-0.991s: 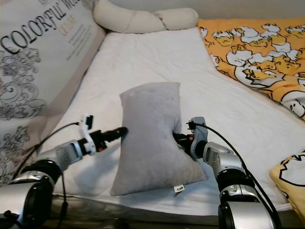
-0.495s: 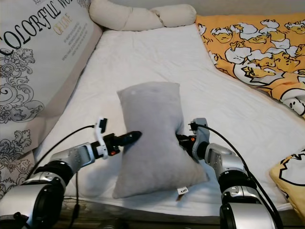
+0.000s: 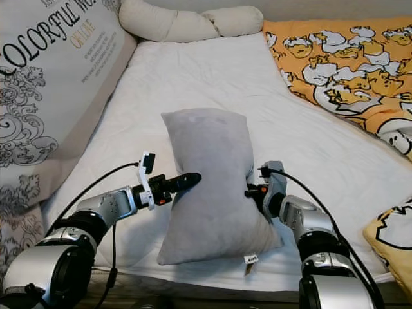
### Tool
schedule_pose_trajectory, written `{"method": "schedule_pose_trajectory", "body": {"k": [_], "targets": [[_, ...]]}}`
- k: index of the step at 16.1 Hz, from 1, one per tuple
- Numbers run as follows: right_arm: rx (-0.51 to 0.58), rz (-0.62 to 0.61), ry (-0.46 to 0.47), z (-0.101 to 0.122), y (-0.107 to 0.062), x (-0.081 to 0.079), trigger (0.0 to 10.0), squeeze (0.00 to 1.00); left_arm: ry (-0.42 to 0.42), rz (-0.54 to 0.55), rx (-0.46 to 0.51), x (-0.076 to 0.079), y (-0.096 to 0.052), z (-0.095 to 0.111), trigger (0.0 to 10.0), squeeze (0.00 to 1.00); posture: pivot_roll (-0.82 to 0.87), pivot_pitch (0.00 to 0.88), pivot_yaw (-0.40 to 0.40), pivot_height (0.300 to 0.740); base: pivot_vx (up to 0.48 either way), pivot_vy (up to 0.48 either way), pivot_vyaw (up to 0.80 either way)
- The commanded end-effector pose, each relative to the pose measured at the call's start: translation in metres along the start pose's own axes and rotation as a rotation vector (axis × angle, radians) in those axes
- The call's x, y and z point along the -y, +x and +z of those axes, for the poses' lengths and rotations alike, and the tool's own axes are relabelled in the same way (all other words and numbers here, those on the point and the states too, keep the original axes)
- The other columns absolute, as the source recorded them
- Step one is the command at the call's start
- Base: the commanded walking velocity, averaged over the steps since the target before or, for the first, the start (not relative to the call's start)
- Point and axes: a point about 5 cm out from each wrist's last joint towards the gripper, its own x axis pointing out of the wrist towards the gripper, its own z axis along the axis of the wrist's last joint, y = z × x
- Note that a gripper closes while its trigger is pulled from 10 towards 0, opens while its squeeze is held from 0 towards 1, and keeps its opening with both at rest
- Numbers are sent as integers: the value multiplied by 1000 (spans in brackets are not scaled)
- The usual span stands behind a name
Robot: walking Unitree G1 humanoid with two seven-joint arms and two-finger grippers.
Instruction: Clean up the room
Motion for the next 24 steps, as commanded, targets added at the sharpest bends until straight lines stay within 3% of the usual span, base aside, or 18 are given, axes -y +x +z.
{"method": "schedule_pose_trajectory", "body": {"k": [1, 2, 3, 4, 5, 7, 8, 12, 14, 15, 17, 18, 20, 24], "targets": [[34, 55, -2, 9, 7, -12, 0, 0, 19, -11, -37, 5, 7, 0, 0, 0, -78, 0, 134, 740, 0, 0, 0], [37, 49, -5, 10, 7, -11, 0, 0, 31, 7, -45, 3, 6, 0, 0, 0, -75, 0, 134, 740, 0, 0, 0], [42, 30, -17, 11, 7, -10, 3961, 0, 47, 46, -54, 1, 5, -1, 0, 0, -71, 0, 131, 740, 0, 0, 0], [44, 21, -23, 12, 7, -9, 3961, 0, 53, 66, -59, -1, 5, -1, 0, 0, -70, 0, 131, 740, 0, 0, 0], [39, -3, -38, 11, 7, -7, 10000, 0, 73, 125, -66, -5, 3, -2, 0, 0, -67, 0, 130, 740, 0, 0, 0], [46, 32, 27, 11, 6, -7, 10000, 0, 95, 251, -33, -14, -3, 1, 0, 0, -61, 0, 126, 740, 0, 0, 0], [55, 50, 54, 12, 3, -5, 10000, 1000, 92, 278, -27, -16, -5, 2, 0, 0, -56, 0, 123, 740, 0, 0, 0], [95, 104, 85, 16, -14, 9, 10000, 1000, 106, 302, -17, -19, -9, 4, 0, 0, -51, 0, 116, 740, 0, 0, 0], [139, 88, 160, 18, -26, 22, 10000, 1000, 123, 327, -17, -20, -10, 4, 0, 0, -48, 0, 110, 740, 0, 0, 0], [194, 78, 265, 19, -36, 32, 10000, 1000, 136, 342, -27, -22, -12, 3, 0, 0, -47, 0, 106, 740, 0, 0, 0], [250, 104, 360, 16, -43, 37, 10000, 1000, 142, 343, -38, -23, -13, 1, 0, 0, -45, 0, 103, 740, 0, 0, 0], [272, 147, 419, 14, -43, 35, 10000, 1000, 153, 343, -52, -24, -14, -1, 0, 0, -42, 0, 101, 740, 0, 0, 0], [252, 187, 438, 5, -38, 29, 10000, 1000, 141, 345, -42, -24, -14, -2, 0, 0, -38, 0, 100, 740, 0, 0, 0], [130, 212, 464, -23, -9, 3, 10000, 1000, 142, 325, -49, -23, -14, -3, 0, 0, -28, 0, 98, 740, 0, 0, 0]]}}
